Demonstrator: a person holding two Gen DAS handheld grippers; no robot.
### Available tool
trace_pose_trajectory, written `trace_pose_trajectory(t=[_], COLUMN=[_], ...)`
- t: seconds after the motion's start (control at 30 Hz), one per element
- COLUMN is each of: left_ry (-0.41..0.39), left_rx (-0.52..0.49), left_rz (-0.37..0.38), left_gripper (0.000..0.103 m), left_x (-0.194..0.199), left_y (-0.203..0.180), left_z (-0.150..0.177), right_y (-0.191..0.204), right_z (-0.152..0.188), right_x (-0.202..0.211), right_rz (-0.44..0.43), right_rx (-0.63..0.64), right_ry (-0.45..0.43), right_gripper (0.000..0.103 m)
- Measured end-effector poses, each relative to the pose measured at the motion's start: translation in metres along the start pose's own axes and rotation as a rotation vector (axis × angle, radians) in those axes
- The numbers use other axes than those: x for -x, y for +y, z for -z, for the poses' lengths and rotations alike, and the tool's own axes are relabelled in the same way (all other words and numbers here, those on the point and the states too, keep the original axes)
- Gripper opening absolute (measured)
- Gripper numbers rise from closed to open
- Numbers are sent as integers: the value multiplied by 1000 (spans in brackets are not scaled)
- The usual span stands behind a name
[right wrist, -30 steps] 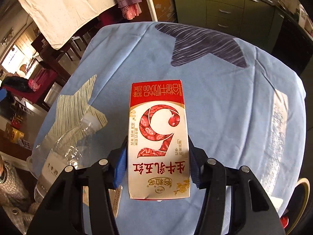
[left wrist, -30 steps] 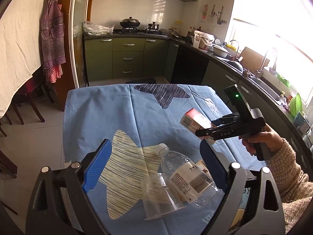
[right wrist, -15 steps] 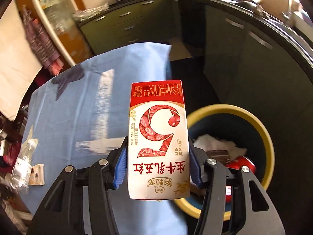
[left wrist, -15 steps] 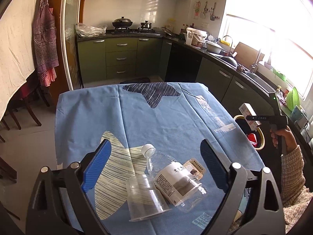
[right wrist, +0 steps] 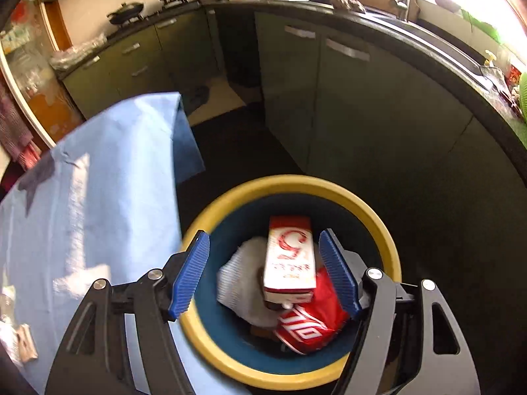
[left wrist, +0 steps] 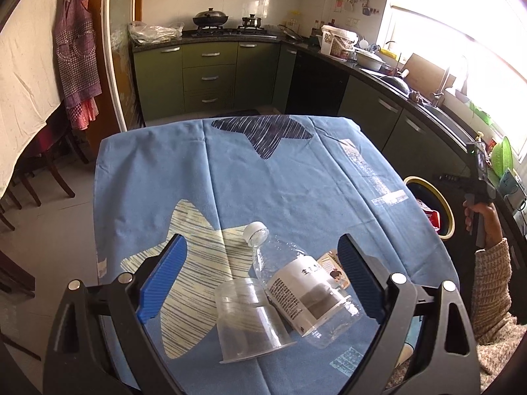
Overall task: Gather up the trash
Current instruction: 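Carry the milk carton over the yellow bin and open the right gripper, then grasp the clear plastic cup with the left gripper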
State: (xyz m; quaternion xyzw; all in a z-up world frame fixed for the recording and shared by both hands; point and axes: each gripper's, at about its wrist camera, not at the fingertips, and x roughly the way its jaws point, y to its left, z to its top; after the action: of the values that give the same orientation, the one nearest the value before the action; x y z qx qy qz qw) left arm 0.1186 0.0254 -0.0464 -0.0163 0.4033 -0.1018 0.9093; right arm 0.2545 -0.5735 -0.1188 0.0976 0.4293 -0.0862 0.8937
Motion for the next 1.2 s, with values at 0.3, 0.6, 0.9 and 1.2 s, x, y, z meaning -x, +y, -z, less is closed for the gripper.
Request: trace_pose_trajectory(t=[0.3, 0.6, 0.9, 1.2], left_ry=[209, 276, 349, 426], left_rx=[104, 83, 84, 94], left_rz=[13, -24, -69, -39], left_gripper=[88, 88, 86, 68], left_x=[-33, -46, -65, -84], left_y=[19, 12, 17, 22], left_z=[29, 42, 51, 63], right_y=[139, 183, 175, 175], right_z=[-14, 10, 13, 14], right_x=[31, 5, -4, -5], right_rz=[-282, -325, -350, -359], right_rx=[138, 201, 218, 228], right_ry=[-129, -41, -37, -27], right_gripper=[75, 75, 75, 75])
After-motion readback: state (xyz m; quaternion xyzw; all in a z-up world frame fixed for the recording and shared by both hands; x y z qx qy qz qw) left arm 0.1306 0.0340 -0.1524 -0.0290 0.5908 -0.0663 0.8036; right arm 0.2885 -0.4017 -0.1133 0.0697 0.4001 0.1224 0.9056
